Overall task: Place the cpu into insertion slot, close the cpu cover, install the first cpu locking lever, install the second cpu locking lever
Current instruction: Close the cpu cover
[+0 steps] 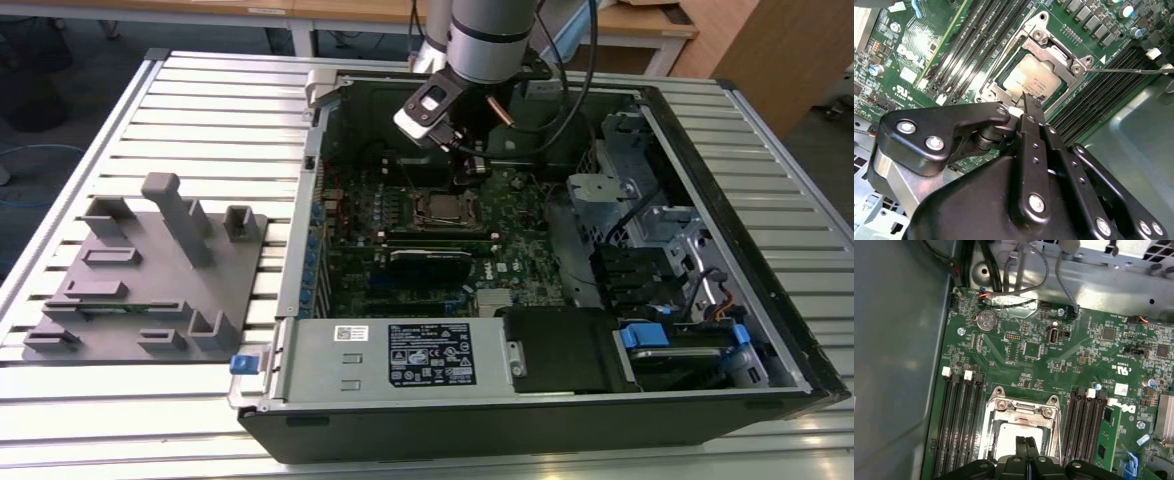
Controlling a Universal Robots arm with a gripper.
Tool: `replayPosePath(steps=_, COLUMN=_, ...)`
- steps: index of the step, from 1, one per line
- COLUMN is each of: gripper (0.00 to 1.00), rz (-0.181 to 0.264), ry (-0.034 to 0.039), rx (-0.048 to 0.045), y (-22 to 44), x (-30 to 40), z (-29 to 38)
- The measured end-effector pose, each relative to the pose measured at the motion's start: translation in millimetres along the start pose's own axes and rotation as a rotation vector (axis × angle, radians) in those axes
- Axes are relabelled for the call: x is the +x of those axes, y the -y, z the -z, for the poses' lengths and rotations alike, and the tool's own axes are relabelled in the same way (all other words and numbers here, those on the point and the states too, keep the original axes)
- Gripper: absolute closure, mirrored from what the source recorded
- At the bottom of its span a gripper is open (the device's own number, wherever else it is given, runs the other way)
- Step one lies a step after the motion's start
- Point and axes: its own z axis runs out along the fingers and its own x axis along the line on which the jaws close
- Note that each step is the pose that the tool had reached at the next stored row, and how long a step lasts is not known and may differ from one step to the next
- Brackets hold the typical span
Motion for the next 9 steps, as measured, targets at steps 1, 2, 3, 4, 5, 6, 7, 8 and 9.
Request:
replayPosePath(steps=1, gripper=0.89, rz=0.012, ry=0.0003, rx=-0.0001, y=0.0, x=0.0, z=0.0)
replayPosePath(steps=2, gripper=0.89, rz=0.027, ry=0.0005, rx=-0.0004, y=0.0, x=0.0, z=0.0)
replayPosePath(steps=3, gripper=0.89, rz=0.043, ry=0.0008, rx=-0.0007, y=0.0, x=0.0, z=0.0)
replayPosePath(steps=4, gripper=0.89, rz=0.061, ry=0.0011, rx=-0.001, y=0.0, x=0.0, z=0.0)
replayPosePath(steps=5, gripper=0.89, rz=0.078, ry=0.0014, rx=-0.0013, y=0.0, x=0.0, z=-0.1)
replayPosePath(steps=6, gripper=0.89, rz=0.096, ry=0.0018, rx=-0.0015, y=0.0, x=0.0, z=-0.1)
replayPosePath(steps=7, gripper=0.89, rz=0.114, ry=0.0022, rx=-0.0018, y=0.0, x=0.0, z=-0.1)
replayPosePath(steps=8, gripper=0.89, rz=0.132, ry=0.0025, rx=-0.002, y=0.0, x=0.0, z=-0.2)
replayPosePath(steps=9, gripper=0.89, rz=0.15, ry=0.003, rx=-0.0023, y=0.0, x=0.0, z=-0.2)
